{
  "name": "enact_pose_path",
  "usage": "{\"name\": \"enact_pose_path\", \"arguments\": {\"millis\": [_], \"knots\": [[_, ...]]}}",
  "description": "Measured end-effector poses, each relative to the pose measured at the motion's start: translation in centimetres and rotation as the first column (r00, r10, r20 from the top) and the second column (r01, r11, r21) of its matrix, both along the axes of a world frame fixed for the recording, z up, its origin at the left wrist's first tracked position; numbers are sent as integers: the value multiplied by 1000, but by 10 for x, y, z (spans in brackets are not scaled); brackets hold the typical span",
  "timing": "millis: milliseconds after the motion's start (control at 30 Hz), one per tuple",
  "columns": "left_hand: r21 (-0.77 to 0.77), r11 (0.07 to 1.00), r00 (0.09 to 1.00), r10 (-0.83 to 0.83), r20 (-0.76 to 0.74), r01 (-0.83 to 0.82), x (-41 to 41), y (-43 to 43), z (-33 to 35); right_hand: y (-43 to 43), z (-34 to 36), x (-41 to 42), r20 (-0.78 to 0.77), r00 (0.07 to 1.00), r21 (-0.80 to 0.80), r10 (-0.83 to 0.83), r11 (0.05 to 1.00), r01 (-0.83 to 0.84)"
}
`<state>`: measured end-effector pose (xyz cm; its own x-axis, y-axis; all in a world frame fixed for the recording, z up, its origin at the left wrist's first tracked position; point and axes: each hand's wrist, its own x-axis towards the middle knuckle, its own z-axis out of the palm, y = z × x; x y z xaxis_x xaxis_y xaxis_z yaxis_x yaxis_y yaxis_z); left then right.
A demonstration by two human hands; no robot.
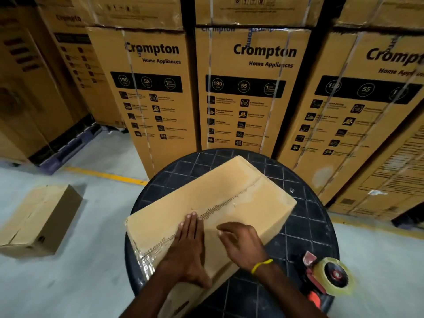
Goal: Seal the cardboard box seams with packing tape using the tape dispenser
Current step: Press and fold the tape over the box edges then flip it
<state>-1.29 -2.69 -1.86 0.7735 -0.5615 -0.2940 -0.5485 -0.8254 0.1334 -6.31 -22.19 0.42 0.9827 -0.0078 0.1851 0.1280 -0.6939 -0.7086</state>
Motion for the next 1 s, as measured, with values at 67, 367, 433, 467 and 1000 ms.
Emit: {"name": "enact_pose_path", "arguments": {"millis": [67,367,433,467,1000], "knots": [[-8,995,992,-98,76,99,-4,19,-10,15,-11,17,-63,992,-117,112,986,-119],[-77,993,991,-75,111,84,-19,36,-34,-96,-26,44,-256,960,-559,-111,828,-53],[-142,987,992,-62,111,78,-21,29,-39,-133,-18,49,-360,887,-534,-289,843,58],[-179,979,988,-70,136,94,-21,27,-47,-141,-15,50,-412,855,-493,-313,866,80],[101,948,938,-315,147,303,16,-41,8,0,7,-36,-484,679,-376,-552,832,409]]}}
